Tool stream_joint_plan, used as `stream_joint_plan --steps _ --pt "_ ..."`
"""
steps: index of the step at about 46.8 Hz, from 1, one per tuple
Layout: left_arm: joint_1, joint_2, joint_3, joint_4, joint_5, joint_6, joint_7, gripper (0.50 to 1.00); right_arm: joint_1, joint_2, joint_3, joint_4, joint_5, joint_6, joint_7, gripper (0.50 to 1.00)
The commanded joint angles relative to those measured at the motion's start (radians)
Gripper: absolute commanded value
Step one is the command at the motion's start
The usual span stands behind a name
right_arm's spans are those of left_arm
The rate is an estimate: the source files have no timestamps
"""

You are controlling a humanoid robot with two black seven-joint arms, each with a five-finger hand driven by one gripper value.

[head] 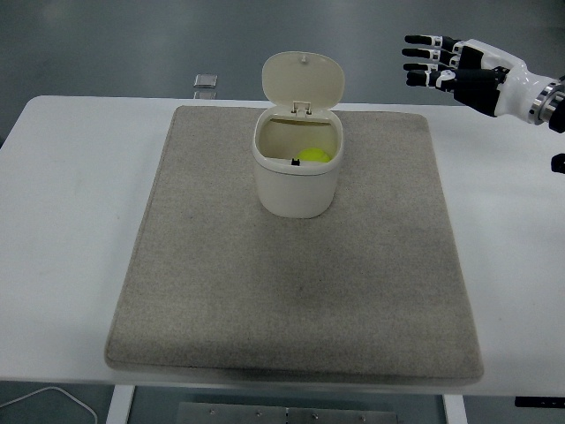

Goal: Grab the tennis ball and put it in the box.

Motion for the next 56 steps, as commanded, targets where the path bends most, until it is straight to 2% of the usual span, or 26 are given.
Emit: stream_joint_plan --steps 1,7,13,39,56 --pt "0.000 0.000 0.000 0.000 0.000 0.000 0.000 0.992 -0.022 0.003 -0.002 -0.021 0.070 -0.013 -0.009 0.913" --pt "0.000 0.000 0.000 0.000 0.000 0.000 0.000 0.992 -0.039 0.051 0.003 -0.071 0.091 -0.048 -0.009 0.913" --pt "0.000 0.000 0.000 0.000 0.000 0.000 0.000 0.992 -0.053 0.098 0.004 -0.134 0.116 -0.059 -0.007 0.913" --pt "0.000 0.000 0.000 0.000 0.000 0.000 0.000 0.992 -0.062 0.104 0.036 -0.164 0.139 -0.056 -0.009 0.926" --pt "0.000 0.000 0.000 0.000 0.000 0.000 0.000 0.992 -0.102 0.114 0.039 -0.164 0.133 -0.047 -0.004 0.928"
